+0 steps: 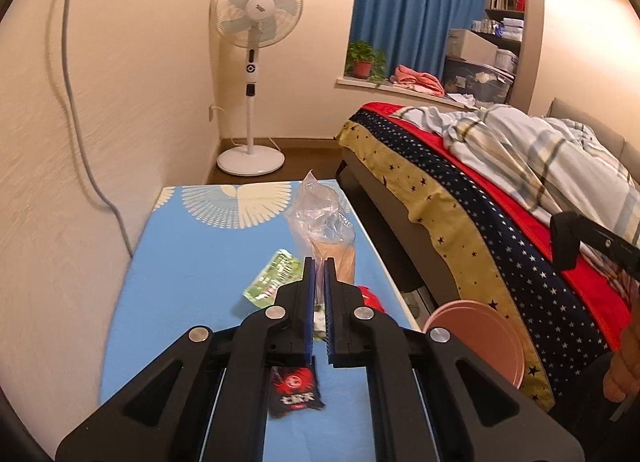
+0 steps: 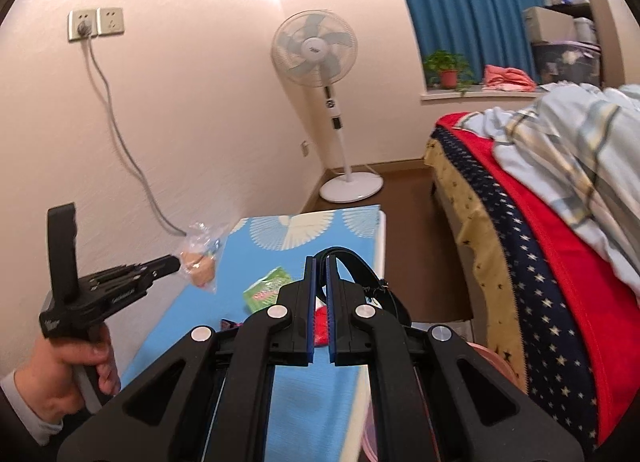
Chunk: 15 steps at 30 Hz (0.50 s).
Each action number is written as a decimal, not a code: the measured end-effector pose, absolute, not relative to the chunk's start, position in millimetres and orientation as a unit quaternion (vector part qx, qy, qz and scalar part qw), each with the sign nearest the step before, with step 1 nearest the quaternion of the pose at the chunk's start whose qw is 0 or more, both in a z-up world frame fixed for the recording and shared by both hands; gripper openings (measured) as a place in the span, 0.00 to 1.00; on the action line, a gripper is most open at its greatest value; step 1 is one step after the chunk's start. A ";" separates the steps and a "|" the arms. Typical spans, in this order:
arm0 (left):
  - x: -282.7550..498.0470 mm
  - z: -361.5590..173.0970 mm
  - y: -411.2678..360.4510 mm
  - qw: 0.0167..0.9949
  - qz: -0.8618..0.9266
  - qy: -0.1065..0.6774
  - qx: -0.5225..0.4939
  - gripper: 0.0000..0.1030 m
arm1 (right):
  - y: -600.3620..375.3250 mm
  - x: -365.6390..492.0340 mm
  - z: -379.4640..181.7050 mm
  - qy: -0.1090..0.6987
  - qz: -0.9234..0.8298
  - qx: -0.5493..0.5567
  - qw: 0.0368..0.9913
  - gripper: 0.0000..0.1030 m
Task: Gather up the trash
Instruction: 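Lift the clear bag and black item with both tools and carry them over the pink bin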
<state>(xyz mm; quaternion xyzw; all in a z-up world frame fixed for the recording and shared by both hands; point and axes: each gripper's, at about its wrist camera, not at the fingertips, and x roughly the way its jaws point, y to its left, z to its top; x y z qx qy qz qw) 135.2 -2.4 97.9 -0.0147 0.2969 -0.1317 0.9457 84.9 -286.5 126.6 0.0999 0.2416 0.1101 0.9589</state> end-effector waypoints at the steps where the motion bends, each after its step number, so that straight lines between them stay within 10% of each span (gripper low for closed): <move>1: 131.3 96.7 -7.1 0.946 -0.133 0.296 -0.014 0.04 | -289.2 82.2 125.6 0.241 0.107 0.101 0.959 0.05; 15: 103.8 70.6 -39.3 0.947 -0.147 0.284 -0.015 0.04 | -314.1 77.6 81.8 0.248 0.044 0.092 0.963 0.05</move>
